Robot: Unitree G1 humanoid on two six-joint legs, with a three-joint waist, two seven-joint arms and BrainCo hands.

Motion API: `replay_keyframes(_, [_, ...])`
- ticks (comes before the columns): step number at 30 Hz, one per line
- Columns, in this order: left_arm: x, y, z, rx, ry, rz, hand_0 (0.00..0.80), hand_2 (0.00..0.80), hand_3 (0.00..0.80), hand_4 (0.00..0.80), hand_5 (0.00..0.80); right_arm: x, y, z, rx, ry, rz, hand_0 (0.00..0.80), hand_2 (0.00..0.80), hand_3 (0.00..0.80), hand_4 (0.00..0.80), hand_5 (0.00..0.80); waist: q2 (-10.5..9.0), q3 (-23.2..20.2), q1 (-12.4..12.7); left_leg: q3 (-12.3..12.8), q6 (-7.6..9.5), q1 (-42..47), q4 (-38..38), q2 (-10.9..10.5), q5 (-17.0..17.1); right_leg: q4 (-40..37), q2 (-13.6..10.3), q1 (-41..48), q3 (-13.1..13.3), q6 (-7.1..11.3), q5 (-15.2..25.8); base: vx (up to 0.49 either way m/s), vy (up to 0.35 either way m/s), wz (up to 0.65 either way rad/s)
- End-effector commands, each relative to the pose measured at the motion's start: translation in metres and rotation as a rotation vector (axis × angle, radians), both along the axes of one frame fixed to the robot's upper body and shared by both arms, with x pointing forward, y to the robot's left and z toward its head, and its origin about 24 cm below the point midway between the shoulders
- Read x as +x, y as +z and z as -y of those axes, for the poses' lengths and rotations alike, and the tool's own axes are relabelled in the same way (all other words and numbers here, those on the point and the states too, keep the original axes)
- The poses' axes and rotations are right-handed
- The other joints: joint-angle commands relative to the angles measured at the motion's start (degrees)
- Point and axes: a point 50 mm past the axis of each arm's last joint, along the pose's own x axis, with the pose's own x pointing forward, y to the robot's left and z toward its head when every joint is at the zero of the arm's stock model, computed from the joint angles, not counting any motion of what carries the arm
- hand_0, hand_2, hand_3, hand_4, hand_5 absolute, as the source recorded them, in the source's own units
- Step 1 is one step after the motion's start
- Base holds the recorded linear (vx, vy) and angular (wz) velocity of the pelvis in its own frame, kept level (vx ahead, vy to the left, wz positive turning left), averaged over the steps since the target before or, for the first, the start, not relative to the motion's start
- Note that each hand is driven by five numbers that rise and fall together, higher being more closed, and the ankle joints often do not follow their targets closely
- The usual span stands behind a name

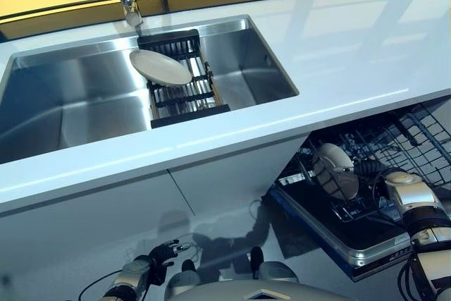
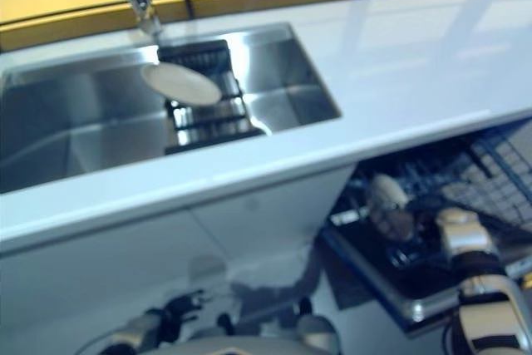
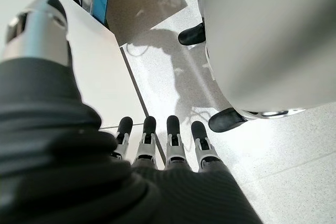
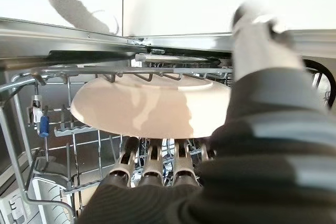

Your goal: Take plates into dishwasher

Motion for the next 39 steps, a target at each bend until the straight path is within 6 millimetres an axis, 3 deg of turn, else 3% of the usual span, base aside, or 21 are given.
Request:
replay_keyframes(1, [0.020,0.008,-0.012,0.026,0.002,0.054,0.000,0.000,0.000,0.000,0.000,0.014,0.024,0.004,-0.041,-0.007,0.090,0.000,0.000,0.000,0.000,0.000,-2.10,-0.6,-0.4,-2.4,1.79,0.5,0.7,-0.1,-2.9,4.7,-3.4,-0.6,-1.5,3.81,-2.0,0.000,0.000,0.00])
replay_keyframes(9, [0.018,0.008,-0.014,0.029,0.010,0.060,0.000,0.000,0.000,0.000,0.000,0.003,0.056,0.035,-0.106,-0.105,0.174,0.000,0.000,0.000,0.000,0.000,-3.24,-1.2,-2.0,-1.4,2.00,0.7,0.6,0.0,-3.2,4.8,-2.8,-1.0,0.1,3.93,-1.9,-0.001,0.002,-0.01])
replay_keyframes(19, [0.018,0.008,-0.016,0.045,0.029,0.061,0.000,0.000,0.000,0.000,0.000,-0.020,0.110,0.081,-0.206,-0.265,0.311,0.000,0.000,0.000,0.000,0.000,-4.52,-1.9,-4.2,-0.4,2.31,1.3,0.7,0.5,-3.7,5.1,-1.5,-1.6,2.5,4.02,-1.7,-0.002,-0.001,-0.10])
replay_keyframes(24, [0.014,0.006,-0.018,0.057,0.027,0.046,0.000,0.000,0.000,0.000,0.000,-0.025,0.153,0.097,-0.249,-0.411,0.474,0.000,0.000,0.000,0.000,0.000,-4.71,-2.2,-4.5,-0.5,2.27,1.5,0.6,0.5,-3.9,4.6,-1.4,-1.3,2.9,4.07,-1.5,-0.002,-0.003,-0.13])
replay_keyframes(31, [0.015,0.006,-0.015,0.051,0.014,0.038,0.000,0.000,0.000,0.000,0.000,-0.018,0.233,0.088,-0.381,-0.515,0.755,0.000,0.000,0.000,0.000,0.000,-4.68,-2.7,-3.7,-1.6,2.20,1.3,0.5,-0.3,-3.9,3.5,-1.7,-0.6,2.5,3.95,-1.4,-0.005,0.011,0.00])
replay_keyframes(39, [0.015,0.005,-0.012,0.044,0.014,0.035,0.000,0.000,0.000,0.000,0.000,-0.012,0.282,0.082,-0.506,-0.557,0.856,0.000,0.000,0.000,0.000,0.000,-5.30,-3.3,-1.3,-3.4,2.28,0.6,0.3,-1.2,-3.8,2.3,-2.2,0.4,1.0,3.71,-1.5,-0.008,0.018,0.02])
